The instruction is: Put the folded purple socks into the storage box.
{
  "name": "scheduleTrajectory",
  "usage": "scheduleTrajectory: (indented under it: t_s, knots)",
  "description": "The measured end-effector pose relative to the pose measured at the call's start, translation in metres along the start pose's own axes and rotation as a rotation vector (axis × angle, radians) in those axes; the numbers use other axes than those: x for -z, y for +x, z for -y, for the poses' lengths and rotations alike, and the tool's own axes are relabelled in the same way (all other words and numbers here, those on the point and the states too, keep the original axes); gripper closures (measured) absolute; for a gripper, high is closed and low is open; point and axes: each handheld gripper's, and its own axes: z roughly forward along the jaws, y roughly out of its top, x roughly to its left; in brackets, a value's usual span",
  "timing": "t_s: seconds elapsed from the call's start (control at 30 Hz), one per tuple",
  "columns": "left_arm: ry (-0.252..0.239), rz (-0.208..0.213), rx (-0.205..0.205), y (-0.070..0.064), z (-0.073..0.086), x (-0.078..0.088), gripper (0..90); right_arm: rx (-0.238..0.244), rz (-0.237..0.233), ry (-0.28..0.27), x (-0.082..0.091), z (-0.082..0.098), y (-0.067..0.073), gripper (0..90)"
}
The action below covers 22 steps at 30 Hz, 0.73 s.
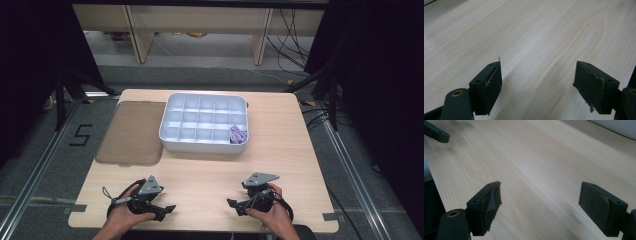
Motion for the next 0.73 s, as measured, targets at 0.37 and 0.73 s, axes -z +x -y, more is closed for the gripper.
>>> scheduleTrajectory:
  t_s: [0.37,0.73]
  knots:
    - [0.001,-0.001,0.0,-0.0002,0.0,0.0,22.2,0.015,0.007,-0.008,-0.0004,0.0004,-0.0015,19.2]
    - [0.008,-0.004,-0.014,0.001,-0.0002,0.001,22.2,0.024,0.01,-0.009,-0.0009,0.0004,-0.002,19.4]
